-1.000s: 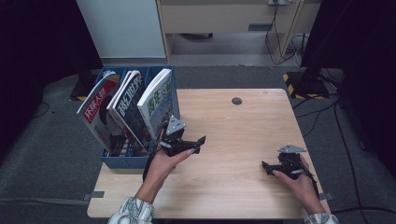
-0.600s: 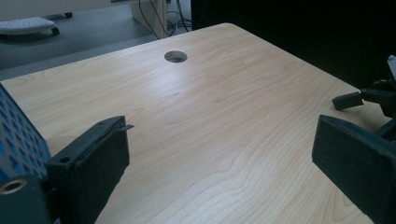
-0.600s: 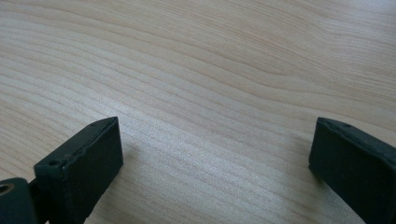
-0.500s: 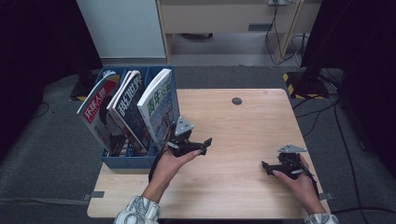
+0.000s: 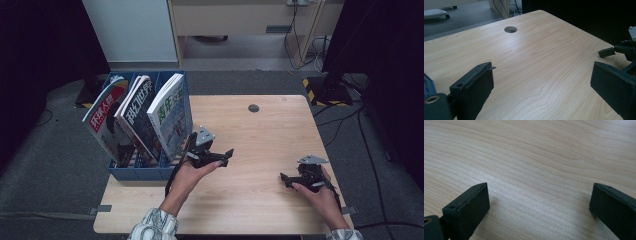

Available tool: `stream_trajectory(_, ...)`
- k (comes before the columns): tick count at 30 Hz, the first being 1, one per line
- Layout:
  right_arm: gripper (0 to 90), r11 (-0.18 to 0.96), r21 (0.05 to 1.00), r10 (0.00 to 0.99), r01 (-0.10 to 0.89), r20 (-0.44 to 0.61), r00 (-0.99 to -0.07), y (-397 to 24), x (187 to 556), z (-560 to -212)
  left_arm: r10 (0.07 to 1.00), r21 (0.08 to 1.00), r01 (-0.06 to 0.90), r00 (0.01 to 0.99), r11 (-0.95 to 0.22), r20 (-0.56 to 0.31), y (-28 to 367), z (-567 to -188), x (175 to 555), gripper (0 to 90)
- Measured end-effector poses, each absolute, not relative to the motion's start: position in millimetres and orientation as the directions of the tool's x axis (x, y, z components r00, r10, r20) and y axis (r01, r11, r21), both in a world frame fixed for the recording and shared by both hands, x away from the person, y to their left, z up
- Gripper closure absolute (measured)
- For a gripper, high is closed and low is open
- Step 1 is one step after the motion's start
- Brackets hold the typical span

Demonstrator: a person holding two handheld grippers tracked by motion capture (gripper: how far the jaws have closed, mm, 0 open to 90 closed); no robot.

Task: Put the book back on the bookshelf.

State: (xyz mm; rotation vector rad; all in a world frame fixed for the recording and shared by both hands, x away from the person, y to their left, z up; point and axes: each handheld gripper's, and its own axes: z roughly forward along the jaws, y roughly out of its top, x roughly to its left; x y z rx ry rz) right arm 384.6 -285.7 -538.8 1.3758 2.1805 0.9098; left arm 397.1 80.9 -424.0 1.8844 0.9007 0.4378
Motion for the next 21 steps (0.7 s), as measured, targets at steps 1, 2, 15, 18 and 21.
stream_trajectory(1, 3.1, 0.303, 0.708, 0.901, 0.638, 0.004, -0.433, -285.7, 384.5, -538.7, 0.746, 0.879, 0.400, 0.661, -0.260, -0.080, 79.4, -424.4, 397.1, 4.4)
stream_trajectory(2, 3.1, 0.302, 0.709, 0.902, 0.638, 0.005, -0.433, -285.7, 384.5, -538.8, 0.745, 0.879, 0.398, 0.663, -0.264, -0.076, 78.6, -424.8, 397.5, 4.5)
stream_trajectory(15, 2.5, 0.300, 0.707, 0.903, 0.640, 0.004, -0.429, -284.9, 384.4, -538.9, 0.737, 0.867, 0.409, 0.671, -0.283, -0.076, 60.2, -433.1, 401.5, 4.8)
stream_trajectory(18, 2.4, 0.301, 0.708, 0.904, 0.639, 0.003, -0.429, -284.8, 384.6, -539.0, 0.733, 0.867, 0.413, 0.675, -0.280, -0.086, 55.9, -435.2, 403.5, 5.0)
stream_trajectory(21, 2.5, 0.301, 0.708, 0.903, 0.639, 0.003, -0.429, -284.8, 384.7, -539.0, 0.728, 0.863, 0.412, 0.681, -0.293, -0.078, 50.9, -437.0, 405.3, 5.0)
